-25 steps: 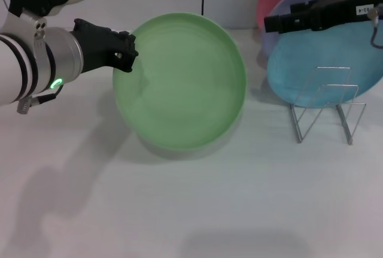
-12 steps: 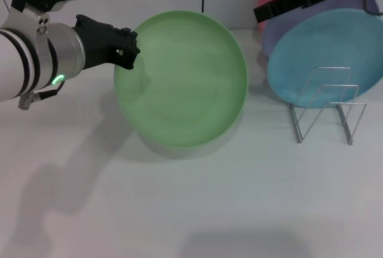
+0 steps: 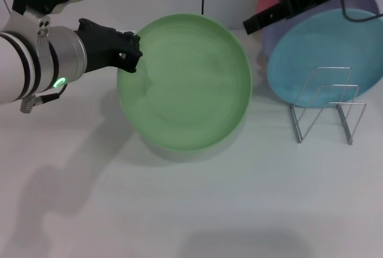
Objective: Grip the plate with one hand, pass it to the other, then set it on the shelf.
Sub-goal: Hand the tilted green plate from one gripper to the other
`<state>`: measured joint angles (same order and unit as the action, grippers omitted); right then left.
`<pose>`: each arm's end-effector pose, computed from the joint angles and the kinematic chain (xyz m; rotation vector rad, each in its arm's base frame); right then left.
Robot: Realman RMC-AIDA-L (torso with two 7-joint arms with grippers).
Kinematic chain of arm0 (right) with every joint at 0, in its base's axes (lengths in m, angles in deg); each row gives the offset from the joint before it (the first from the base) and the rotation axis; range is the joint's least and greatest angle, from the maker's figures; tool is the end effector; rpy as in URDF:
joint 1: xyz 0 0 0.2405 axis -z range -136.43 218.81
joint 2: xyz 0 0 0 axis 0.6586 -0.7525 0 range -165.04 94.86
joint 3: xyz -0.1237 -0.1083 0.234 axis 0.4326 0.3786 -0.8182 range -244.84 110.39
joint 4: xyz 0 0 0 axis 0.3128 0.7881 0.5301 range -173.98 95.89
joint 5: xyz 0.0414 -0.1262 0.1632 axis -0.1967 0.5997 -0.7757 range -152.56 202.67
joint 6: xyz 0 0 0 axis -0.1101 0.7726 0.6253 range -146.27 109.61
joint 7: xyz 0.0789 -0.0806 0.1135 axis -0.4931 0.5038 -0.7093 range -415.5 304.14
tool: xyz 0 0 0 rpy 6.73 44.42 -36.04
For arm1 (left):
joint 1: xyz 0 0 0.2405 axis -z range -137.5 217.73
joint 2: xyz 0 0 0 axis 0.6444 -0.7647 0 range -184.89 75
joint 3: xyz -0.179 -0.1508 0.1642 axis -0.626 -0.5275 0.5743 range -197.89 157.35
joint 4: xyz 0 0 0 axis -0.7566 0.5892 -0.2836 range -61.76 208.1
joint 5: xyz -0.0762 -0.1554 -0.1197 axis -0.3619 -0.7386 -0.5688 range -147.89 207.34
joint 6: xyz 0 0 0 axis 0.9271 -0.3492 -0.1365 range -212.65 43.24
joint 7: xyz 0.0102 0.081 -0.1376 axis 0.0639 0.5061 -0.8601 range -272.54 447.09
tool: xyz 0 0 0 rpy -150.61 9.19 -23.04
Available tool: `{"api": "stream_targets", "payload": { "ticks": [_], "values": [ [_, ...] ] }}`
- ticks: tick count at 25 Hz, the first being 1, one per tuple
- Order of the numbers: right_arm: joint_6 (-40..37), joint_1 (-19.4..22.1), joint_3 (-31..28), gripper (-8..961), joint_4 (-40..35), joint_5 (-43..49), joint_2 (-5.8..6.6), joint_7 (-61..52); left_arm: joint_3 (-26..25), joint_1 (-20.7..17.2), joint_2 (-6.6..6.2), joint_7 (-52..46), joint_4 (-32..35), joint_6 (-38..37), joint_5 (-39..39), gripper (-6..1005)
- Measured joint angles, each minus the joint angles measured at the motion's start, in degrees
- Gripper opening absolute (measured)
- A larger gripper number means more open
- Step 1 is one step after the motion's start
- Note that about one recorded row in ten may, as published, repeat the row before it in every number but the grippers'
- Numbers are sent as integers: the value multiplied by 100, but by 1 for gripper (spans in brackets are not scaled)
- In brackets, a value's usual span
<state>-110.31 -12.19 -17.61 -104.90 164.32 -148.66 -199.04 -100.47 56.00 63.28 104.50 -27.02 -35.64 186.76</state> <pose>0.1267 0.4592 0.0571 -2.5738 1.0153 0.1005 -0.1544 0.3737 -0.0106 -2.2020 -0.5444 -0.1230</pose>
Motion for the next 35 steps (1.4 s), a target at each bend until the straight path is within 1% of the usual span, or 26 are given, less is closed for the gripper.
{"api": "stream_targets", "payload": {
  "ticks": [1, 3, 6, 13, 16, 27, 35],
  "values": [
    [150, 16, 147, 831, 135, 1, -7, 13, 2, -2, -1, 0, -13, 4, 0, 116],
    [214, 21, 213, 831, 190, 1, -9, 14, 4, 20, -2, 0, -13, 6, 0, 117],
    [504, 26, 426, 832, 403, 3, -16, 21, 9, 79, -2, 0, 7, 6, 0, 120],
    [853, -84, 504, 812, 757, 5, -16, 157, 12, 193, 4, 1, 89, 4, -3, 126],
    [1054, -123, 641, 804, 860, 4, -24, 193, -7, 258, 6, 1, 156, 0, -21, 128],
    [1313, -224, 765, 772, 1065, 4, -30, 242, -22, 358, 2, 1, 273, -23, -146, 138],
    [1332, -234, 769, 749, 1079, 28, -143, 296, -6, 362, 10, 0, 222, -8, -169, 144]
  ]
}}
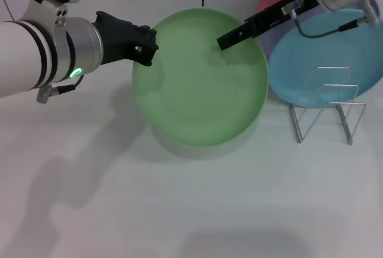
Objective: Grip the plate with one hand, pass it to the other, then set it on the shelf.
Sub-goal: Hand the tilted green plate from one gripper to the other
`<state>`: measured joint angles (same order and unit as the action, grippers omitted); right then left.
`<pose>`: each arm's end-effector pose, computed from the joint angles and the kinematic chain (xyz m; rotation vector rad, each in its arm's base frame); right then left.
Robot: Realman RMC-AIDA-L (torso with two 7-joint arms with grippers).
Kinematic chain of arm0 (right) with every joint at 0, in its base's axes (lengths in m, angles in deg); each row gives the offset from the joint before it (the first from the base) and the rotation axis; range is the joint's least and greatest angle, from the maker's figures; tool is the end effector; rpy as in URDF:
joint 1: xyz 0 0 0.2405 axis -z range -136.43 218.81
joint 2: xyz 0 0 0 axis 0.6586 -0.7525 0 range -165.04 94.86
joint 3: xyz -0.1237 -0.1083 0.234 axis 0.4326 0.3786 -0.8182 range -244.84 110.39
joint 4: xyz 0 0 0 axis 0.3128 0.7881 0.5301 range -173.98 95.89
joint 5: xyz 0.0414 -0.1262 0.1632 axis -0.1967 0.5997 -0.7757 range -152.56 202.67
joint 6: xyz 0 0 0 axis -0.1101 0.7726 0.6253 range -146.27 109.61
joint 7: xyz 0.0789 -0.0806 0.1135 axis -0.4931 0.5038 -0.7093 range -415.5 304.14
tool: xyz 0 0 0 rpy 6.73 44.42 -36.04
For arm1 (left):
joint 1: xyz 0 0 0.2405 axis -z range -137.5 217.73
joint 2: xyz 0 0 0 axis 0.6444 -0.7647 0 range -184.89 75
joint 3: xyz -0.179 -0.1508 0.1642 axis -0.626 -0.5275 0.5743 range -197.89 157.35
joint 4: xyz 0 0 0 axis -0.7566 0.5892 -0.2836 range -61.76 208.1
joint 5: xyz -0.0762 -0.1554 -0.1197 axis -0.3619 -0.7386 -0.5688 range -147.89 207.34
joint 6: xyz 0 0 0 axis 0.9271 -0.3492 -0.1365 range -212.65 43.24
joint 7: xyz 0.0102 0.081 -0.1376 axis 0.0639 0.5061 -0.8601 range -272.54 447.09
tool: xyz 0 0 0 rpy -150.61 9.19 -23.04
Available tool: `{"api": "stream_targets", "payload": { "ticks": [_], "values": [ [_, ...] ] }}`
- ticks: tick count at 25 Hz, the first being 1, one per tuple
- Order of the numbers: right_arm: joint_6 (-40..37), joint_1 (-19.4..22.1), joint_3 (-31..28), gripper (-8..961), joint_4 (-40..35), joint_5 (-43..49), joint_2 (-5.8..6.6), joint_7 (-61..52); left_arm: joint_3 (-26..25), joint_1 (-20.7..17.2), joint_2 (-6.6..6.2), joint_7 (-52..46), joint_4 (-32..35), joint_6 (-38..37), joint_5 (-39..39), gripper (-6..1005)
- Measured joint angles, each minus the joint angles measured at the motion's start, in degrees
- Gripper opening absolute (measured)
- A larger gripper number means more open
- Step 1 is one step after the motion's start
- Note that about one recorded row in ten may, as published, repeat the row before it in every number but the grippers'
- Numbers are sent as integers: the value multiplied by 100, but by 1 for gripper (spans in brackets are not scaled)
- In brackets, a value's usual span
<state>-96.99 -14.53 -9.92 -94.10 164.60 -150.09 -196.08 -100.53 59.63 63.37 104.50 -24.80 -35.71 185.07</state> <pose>0.1272 0.4783 0.0057 -2.5770 0.9417 0.0361 -0.1392 0.3828 -0.0184 -2.2389 -0.5276 -0.1484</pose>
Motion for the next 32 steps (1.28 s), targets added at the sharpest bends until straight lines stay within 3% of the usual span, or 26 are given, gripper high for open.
{"api": "stream_targets", "payload": {
  "ticks": [10, 32],
  "values": [
    [34, 9, -44, 721, -43, 71, -31, -28, 11, -40, -12, 0, -57, 14, -4, 153],
    [62, 2, -46, 400, -8, 14, -80, 46, -22, -3, -11, 79, -65, 31, -125, 171]
  ]
}}
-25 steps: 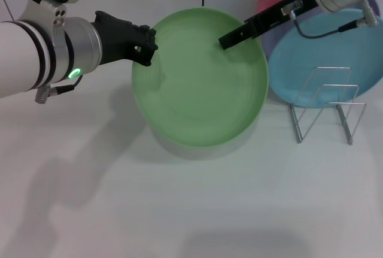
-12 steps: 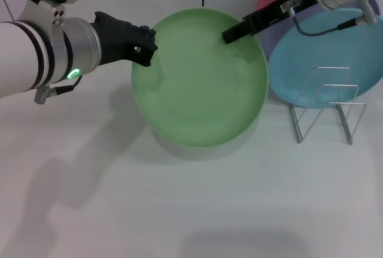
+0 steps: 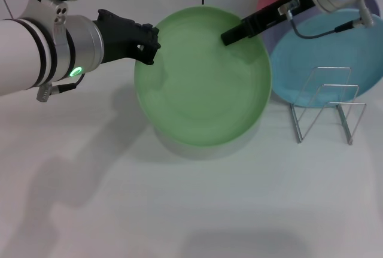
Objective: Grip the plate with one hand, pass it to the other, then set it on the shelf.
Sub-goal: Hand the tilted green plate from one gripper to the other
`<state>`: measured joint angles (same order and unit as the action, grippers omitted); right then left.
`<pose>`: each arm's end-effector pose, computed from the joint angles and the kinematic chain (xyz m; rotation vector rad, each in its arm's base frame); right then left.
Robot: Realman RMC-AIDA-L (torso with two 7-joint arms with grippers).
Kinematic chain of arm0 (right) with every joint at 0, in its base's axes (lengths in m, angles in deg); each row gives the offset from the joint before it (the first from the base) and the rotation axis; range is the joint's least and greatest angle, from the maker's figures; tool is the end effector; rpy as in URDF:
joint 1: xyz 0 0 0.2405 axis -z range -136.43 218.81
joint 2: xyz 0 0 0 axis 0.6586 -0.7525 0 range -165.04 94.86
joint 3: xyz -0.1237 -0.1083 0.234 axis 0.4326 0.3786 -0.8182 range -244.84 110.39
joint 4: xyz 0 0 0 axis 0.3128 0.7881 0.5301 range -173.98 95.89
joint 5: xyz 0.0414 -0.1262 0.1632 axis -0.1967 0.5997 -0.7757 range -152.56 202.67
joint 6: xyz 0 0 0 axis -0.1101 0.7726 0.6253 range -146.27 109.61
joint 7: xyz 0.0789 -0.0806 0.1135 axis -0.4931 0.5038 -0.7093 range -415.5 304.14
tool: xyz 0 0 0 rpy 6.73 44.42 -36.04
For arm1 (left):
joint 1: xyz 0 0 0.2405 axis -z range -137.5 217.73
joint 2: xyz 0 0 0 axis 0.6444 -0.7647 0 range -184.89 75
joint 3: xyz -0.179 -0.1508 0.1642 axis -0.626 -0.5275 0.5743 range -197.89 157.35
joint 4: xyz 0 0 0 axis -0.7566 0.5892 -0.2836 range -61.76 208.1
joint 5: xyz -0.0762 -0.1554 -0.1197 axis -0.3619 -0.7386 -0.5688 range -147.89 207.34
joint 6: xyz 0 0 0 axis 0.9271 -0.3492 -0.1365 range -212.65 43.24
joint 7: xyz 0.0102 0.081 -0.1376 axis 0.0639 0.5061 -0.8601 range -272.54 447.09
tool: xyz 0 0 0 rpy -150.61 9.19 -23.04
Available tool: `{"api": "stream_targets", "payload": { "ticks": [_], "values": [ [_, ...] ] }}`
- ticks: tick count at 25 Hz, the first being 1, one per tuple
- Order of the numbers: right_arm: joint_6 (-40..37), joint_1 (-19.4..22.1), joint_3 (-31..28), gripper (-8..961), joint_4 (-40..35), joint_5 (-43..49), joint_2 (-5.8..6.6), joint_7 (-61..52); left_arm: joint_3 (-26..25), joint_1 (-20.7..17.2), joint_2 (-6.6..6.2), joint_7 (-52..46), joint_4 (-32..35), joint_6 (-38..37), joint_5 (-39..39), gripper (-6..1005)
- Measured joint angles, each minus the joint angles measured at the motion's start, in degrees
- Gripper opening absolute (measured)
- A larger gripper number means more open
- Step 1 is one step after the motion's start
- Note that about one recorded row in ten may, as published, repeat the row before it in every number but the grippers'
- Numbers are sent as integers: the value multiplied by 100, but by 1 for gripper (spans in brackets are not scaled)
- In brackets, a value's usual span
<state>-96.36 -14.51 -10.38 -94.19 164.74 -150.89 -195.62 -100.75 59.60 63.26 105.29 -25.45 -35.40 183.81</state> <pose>0.1255 0.4778 0.0013 -2.5785 0.9363 0.0526 -0.1357 0.3814 -0.0171 -2.2502 -0.5205 -0.1627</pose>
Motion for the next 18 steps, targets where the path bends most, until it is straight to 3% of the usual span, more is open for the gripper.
{"api": "stream_targets", "payload": {
  "ticks": [4, 7, 13, 18],
  "values": [
    [2, 251, 6, 376, -453, -156, -113, 262, -31, 1, 9, -10, 2, -49, -33, 174],
    [-10, 399, 24, 278, -780, -167, -158, 264, -44, 3, 14, -22, 6, -62, -110, 177],
    [-69, 602, 16, 156, -1083, -243, -171, 318, -48, -40, 21, -8, -137, -224, -261, 182],
    [-67, 706, 10, 124, -1139, -256, -171, 404, -24, -145, 18, -8, -321, -393, -260, 186]
  ]
}}
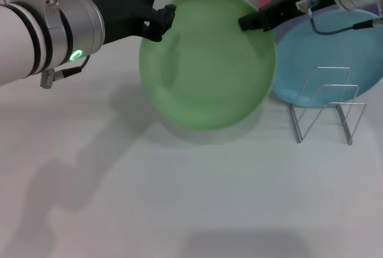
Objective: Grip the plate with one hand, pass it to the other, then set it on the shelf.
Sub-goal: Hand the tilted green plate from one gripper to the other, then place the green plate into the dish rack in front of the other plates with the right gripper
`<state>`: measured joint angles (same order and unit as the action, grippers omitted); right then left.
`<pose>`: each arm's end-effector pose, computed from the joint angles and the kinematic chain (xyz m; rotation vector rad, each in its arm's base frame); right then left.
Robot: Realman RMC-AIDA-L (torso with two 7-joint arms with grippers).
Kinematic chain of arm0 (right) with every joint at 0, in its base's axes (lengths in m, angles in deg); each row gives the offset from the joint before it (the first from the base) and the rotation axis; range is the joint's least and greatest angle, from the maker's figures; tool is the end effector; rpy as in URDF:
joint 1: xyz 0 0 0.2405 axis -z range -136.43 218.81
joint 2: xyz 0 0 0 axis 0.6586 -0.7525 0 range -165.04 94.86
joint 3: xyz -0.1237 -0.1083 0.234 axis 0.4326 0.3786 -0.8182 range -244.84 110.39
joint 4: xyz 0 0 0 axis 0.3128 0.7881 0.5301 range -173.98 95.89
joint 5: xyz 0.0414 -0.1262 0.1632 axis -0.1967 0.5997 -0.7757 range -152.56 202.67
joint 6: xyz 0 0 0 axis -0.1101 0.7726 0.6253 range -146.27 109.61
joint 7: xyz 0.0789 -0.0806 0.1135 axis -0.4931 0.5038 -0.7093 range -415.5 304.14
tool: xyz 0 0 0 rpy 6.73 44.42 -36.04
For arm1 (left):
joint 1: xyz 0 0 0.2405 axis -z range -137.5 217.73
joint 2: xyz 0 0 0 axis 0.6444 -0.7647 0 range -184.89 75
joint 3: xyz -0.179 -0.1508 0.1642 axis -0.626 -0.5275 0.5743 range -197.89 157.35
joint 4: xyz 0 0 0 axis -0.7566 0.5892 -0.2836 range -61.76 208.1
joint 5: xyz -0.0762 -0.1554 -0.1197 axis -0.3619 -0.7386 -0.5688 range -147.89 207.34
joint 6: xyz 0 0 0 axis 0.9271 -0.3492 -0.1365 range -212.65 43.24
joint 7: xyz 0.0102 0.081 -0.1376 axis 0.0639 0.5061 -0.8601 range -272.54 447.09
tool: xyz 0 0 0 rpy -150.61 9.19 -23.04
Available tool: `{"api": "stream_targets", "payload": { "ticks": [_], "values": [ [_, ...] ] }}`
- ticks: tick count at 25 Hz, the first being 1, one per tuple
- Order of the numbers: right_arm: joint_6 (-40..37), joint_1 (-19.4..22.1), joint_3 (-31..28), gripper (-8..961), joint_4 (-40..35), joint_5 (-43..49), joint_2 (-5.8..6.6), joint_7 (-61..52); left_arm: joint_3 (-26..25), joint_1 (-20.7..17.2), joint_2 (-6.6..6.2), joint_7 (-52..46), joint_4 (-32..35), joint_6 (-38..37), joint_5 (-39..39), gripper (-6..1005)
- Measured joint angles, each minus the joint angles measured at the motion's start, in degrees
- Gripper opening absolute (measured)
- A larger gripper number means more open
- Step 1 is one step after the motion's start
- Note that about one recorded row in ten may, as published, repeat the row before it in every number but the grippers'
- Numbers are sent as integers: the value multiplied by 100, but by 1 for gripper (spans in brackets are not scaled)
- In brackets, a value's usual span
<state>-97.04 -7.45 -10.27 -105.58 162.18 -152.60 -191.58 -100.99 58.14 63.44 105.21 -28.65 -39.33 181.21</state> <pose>0.1334 0.4628 0.0209 -2.5504 0.7975 0.1426 -0.1170 0.3781 -0.0055 -2.2196 -0.4988 -0.3060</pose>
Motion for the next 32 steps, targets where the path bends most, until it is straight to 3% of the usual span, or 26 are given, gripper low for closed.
{"api": "stream_targets", "payload": {
  "ticks": [1, 5, 12, 14, 16, 24, 32],
  "values": [
    [11, 38, -13, 118, -26, -1, 0, 23, 2, -33, -3, 0, -47, -50, 9, 187],
    [21, 112, -36, 92, -195, -7, 1, 65, 36, -175, -7, 8, -105, -303, 64, 360],
    [43, 438, -57, 83, -855, -49, 13, 219, 238, -767, -13, 440, -81, -1692, 100, 648],
    [46, 504, -96, 82, -989, -70, 2, 289, 316, -971, -12, 505, -51, -2176, 100, 814],
    [47, 539, -138, 81, -1047, -77, -1, 342, 393, -1162, -18, 540, 38, -2653, 100, 814],
    [49, 534, -176, 81, -1091, -77, -1, 427, 588, -1299, -6, 890, 575, -3687, 100, 814],
    [27, 641, -177, 80, -1417, -77, -28, 499, 1093, -1458, 1, 1265, 2015, -6482, 108, 814]
  ]
}}
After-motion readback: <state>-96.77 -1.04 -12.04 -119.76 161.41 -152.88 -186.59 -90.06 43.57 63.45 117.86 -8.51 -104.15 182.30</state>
